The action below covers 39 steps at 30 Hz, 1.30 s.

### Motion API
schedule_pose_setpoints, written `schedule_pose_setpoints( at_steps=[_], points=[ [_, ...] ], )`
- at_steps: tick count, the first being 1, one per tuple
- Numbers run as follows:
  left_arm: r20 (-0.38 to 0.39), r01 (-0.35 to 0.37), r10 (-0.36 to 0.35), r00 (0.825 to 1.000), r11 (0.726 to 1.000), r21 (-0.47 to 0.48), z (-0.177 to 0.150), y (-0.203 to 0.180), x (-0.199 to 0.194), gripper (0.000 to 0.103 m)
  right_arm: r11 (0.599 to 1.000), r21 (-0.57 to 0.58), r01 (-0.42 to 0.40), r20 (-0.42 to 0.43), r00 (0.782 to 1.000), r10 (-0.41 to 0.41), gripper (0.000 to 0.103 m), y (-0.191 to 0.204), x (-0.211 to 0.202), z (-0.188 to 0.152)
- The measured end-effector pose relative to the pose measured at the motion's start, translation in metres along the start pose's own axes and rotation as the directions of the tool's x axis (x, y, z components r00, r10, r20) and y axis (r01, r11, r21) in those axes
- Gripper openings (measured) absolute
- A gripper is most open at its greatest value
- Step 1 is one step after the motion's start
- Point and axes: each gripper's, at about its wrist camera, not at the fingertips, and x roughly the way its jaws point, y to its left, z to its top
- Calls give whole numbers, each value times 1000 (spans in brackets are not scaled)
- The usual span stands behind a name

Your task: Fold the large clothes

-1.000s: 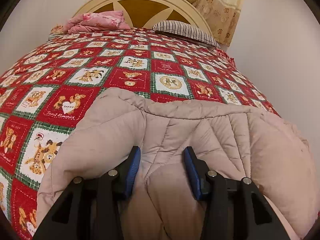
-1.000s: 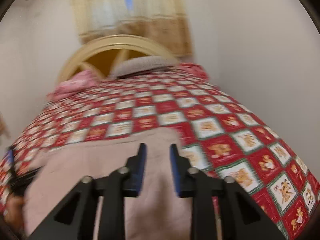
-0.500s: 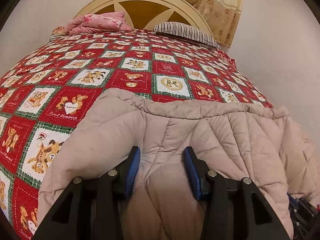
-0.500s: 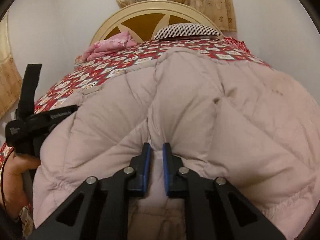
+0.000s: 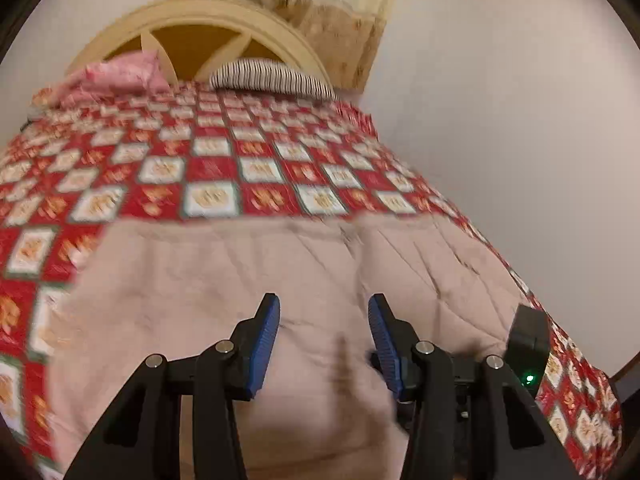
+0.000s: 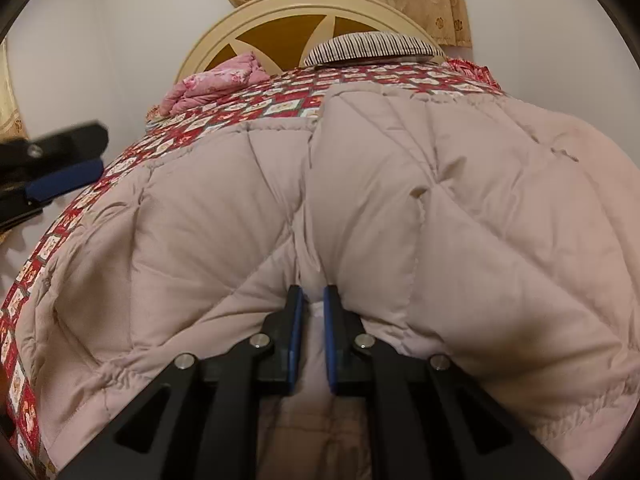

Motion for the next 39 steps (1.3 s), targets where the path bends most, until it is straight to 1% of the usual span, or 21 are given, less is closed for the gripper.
schedule_pose_setpoints(
  at_steps=[1,3,4,7,9,11,13,15,17,19,21,22,25,27,29,32,34,36,37,38,39],
  points=[
    [-38,-5,4,999,1000,-24,-7,-3,15,47,1000,5,-6,1,1000,6,10,-1,0,0],
    [-71,-29,26,997,999,-39,-20,-1,33,47,1000,11,-14,1,1000,14,10,-4,1,1],
    [-66,-48,46,997,998,-35,-27,2,39,47,1000,12,-16,1,1000,16,10,-4,1,1],
    [-6,-36,36,999,999,-36,-42,15,45,47,1000,15,-23,2,1000,23,10,-6,0,2],
    [11,-50,50,999,998,-32,-46,17,51,47,1000,14,-23,3,1000,23,10,-5,0,2],
    [7,-111,111,994,994,17,-47,9,56,48,1000,5,-12,3,1000,12,10,-4,-1,3],
    [-8,-125,125,992,992,18,-45,11,62,48,1000,-4,6,-4,1000,-6,11,-1,-2,4],
    [-15,-128,129,992,992,12,-45,15,64,48,1000,4,13,-12,1000,-13,11,3,-14,8],
    [-14,-135,135,991,991,15,-45,16,67,48,999,30,-23,66,998,21,12,5,-44,9],
    [-15,-138,138,990,990,16,-46,17,67,48,998,25,-50,99,994,47,12,12,-70,7],
    [-9,-132,132,991,991,20,-46,16,67,48,999,35,-30,90,996,27,12,16,-79,0],
    [-8,-135,135,991,991,24,-46,15,66,48,998,53,-20,66,998,16,12,16,-78,-6],
    [-26,-148,150,988,987,67,-48,6,60,48,997,80,-22,-10,1000,23,13,12,-55,-29],
    [-62,-150,157,986,983,107,-48,4,46,48,997,64,-38,0,999,38,12,9,-47,-39],
    [-53,-157,163,985,982,101,-52,9,19,48,992,109,-69,-3,998,70,9,-1,-43,-38],
    [-3,-241,241,970,970,15,-71,32,-39,54,990,118,-75,2,997,75,8,-4,-40,-38],
    [27,-274,275,961,961,-45,-91,54,-71,61,993,103,-60,7,998,60,8,-1,-41,-38],
    [43,-304,310,950,946,-113,-109,74,-93,62,994,96,-55,11,998,54,8,0,-42,-37],
    [56,-306,320,946,936,-175,-123,91,-109,62,994,96,-56,12,998,55,8,-1,-42,-39],
    [64,-302,321,945,930,-209,-131,98,-115,62,993,98,-59,13,998,58,8,-2,-41,-39],
    [71,-312,342,937,910,-271,-142,110,-125,62,993,99,-61,15,998,60,8,-3,-42,-39]
  ],
)
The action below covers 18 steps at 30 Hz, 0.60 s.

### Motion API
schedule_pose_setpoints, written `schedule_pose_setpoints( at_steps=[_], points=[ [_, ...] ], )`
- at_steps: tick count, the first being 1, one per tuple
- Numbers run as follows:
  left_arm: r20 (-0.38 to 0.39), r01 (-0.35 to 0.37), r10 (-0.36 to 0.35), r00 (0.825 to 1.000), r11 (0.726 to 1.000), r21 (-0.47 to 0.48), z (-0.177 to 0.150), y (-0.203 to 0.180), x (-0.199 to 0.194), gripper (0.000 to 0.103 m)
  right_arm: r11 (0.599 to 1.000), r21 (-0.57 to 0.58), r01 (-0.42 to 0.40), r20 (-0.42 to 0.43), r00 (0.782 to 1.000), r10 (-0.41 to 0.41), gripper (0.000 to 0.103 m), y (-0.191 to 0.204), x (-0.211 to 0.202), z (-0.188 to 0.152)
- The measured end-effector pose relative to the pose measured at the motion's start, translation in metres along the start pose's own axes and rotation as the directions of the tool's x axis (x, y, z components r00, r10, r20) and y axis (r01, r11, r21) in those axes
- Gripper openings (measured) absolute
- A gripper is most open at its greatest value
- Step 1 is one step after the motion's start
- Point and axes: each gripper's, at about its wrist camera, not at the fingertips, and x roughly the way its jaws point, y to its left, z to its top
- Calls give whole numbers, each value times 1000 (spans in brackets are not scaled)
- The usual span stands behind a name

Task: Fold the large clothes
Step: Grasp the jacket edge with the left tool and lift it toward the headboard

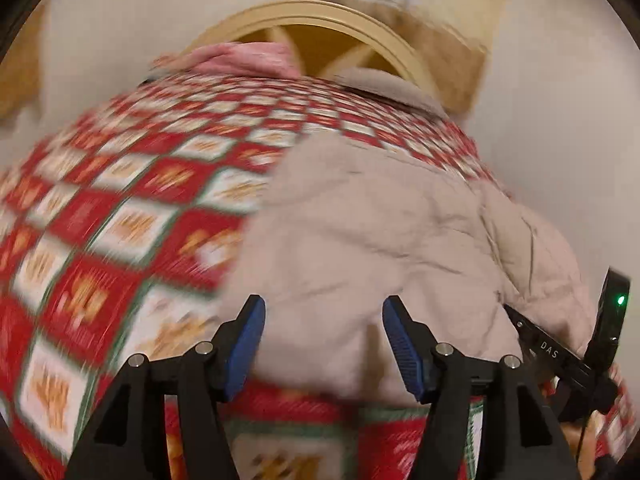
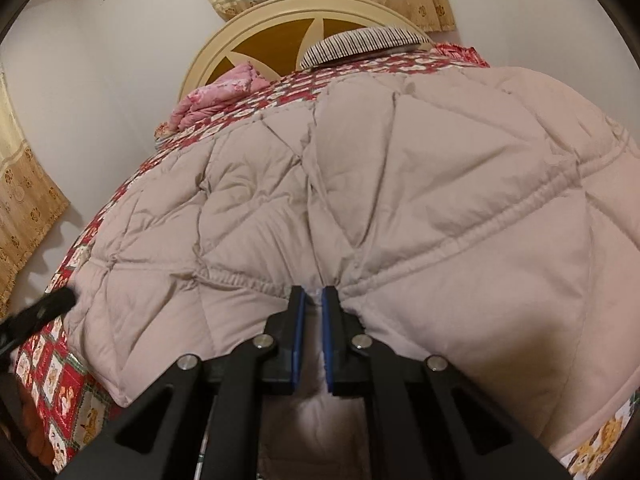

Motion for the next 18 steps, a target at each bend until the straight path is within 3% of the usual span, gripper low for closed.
schedule_pose_setpoints(
  at_steps=[3,5,8,11,15,18],
  points=[
    [-17,-54,52,998,995,-83,-10,17,3,63,1000,1,0,3,1000,0,8,2,-2,-4],
    [-76,-28,18,997,991,-132,-15,16,17,63,1000,-4,5,5,1000,-5,8,3,-3,-5],
    [-72,46,-62,996,979,-199,-20,9,22,63,1000,-9,10,8,1000,-10,8,3,-3,-6],
    [-45,63,-78,996,962,-267,-21,-1,31,78,1000,-15,17,8,1000,-17,8,4,-3,-6],
    [11,96,-99,995,925,-367,-23,-2,37,87,1000,-15,14,8,1000,-14,9,2,-4,-7],
    [36,131,-130,991,876,-464,-24,7,45,88,1000,-14,14,9,1000,-14,9,3,-4,-6]
  ],
)
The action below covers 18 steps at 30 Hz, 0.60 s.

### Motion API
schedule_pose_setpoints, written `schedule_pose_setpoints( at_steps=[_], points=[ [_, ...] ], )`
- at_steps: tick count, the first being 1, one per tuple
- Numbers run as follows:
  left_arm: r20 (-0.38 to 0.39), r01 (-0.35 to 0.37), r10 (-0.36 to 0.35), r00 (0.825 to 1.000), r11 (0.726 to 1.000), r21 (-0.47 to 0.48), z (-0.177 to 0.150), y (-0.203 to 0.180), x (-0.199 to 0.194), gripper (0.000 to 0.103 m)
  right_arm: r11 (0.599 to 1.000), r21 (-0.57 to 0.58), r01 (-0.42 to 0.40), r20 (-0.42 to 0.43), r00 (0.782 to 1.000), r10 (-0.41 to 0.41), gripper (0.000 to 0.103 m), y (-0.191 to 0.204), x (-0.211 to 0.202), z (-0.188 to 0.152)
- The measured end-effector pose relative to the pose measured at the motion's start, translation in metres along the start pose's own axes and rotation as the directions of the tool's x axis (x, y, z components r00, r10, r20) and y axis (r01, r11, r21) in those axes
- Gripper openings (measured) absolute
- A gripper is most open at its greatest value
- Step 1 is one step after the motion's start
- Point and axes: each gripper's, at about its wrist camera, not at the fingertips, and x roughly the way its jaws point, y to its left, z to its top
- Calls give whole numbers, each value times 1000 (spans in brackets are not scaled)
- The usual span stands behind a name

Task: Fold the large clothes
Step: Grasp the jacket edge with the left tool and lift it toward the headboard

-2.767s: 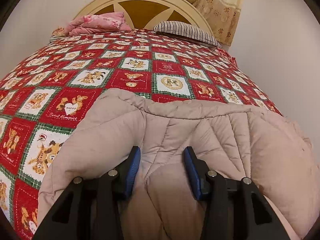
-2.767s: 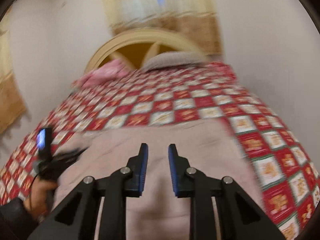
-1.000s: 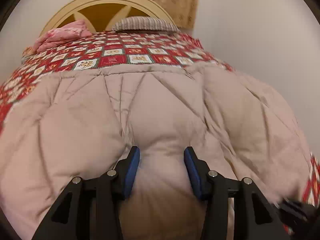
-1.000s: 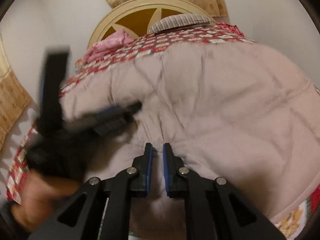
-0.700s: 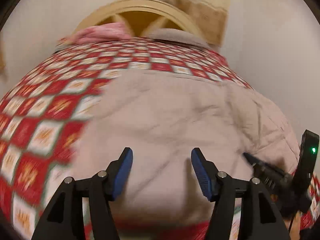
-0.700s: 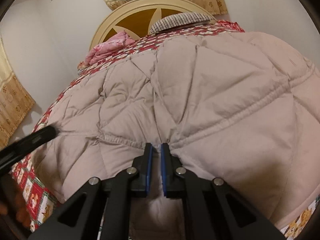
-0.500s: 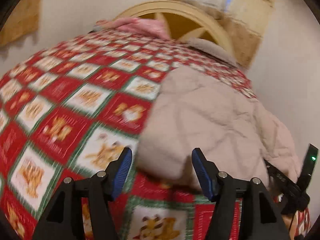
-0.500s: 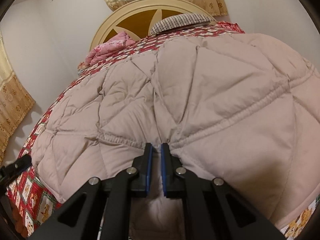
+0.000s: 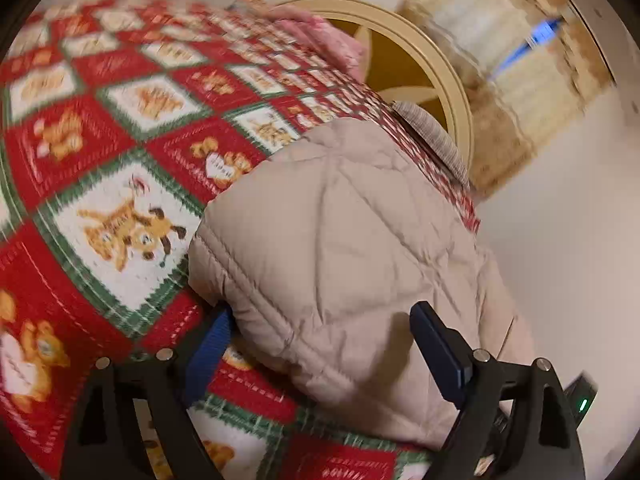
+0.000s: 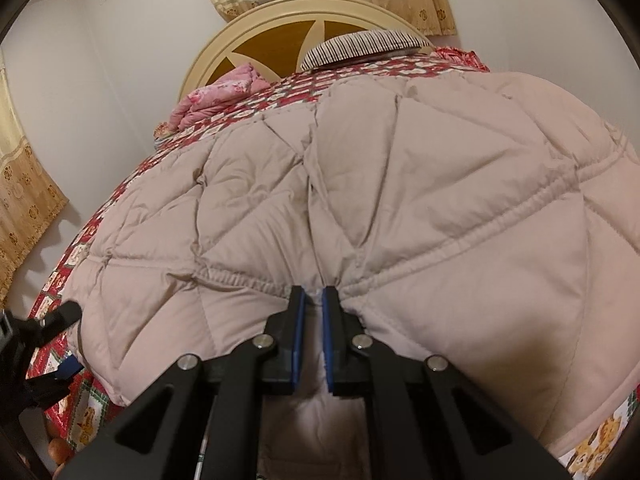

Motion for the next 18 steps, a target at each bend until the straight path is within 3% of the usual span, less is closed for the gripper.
schedule_pose_setpoints(
  at_steps=[3,6,8,11,14,16,18],
  points=[
    [2,9,-8,1000,999,-51,-4,2,3,88,1000,-4,4,1,1000,-4,9,0,0,0],
    [34,-7,6,999,999,44,-17,-8,-2,90,1000,-5,4,1,1000,-4,9,-1,-1,0],
    [52,-6,3,999,999,53,-18,-7,-1,90,1000,-4,1,1,1000,-1,9,0,-1,0],
    [34,32,-30,999,999,-44,-1,6,4,91,1000,-3,0,1,1000,0,9,0,-1,0],
    [14,91,-90,996,972,-217,20,23,15,90,1000,-4,2,1,1000,-2,9,1,-1,0],
    [-10,72,-75,997,983,-171,22,14,22,90,1000,-4,3,1,1000,-3,9,0,-1,0],
    [-5,52,-52,999,998,-42,15,-1,23,90,1000,-6,5,1,1000,-5,9,1,-1,0]
  ],
)
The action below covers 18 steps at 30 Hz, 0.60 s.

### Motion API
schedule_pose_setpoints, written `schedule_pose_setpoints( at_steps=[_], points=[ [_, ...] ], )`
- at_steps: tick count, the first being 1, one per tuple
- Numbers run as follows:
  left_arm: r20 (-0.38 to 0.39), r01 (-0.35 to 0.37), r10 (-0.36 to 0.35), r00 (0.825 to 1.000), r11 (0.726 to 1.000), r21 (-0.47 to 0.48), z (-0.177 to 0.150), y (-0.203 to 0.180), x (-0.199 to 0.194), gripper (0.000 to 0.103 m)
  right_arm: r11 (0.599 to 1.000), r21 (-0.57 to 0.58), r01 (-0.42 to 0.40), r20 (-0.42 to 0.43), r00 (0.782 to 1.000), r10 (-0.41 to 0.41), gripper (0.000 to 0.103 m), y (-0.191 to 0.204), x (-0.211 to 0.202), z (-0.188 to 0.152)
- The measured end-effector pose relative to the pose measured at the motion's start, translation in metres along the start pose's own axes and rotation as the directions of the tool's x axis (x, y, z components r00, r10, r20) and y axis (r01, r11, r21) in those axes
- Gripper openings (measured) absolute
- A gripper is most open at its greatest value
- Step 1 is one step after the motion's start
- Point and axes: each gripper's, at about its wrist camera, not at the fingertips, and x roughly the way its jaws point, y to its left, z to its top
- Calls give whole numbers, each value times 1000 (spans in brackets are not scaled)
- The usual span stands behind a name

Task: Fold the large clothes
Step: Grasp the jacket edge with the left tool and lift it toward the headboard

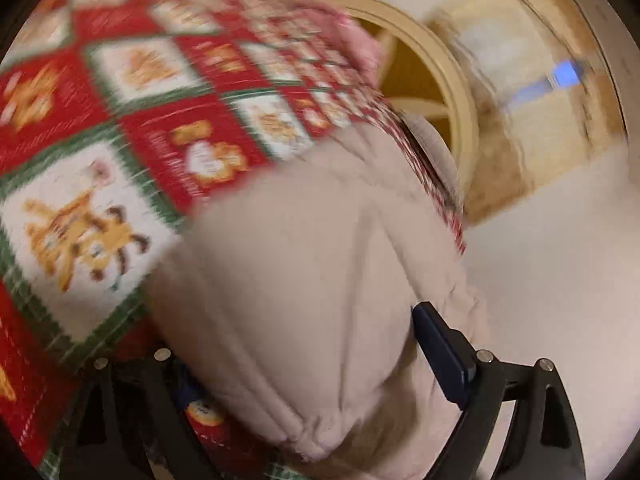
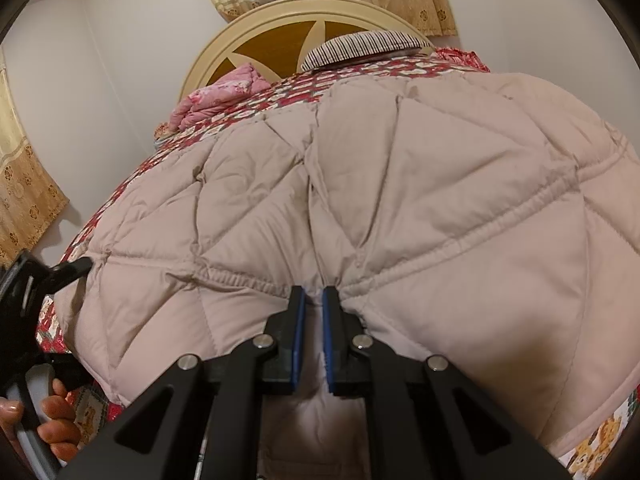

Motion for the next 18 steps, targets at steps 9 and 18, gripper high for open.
schedule_pose_setpoints(
  at_steps=[9,18],
  points=[
    [12,76,-77,997,995,65,-3,8,-6,86,999,-37,12,31,999,-11,15,18,-22,16],
    [16,53,-53,998,999,10,2,8,-3,87,998,-48,-38,20,999,39,19,42,7,47]
  ],
)
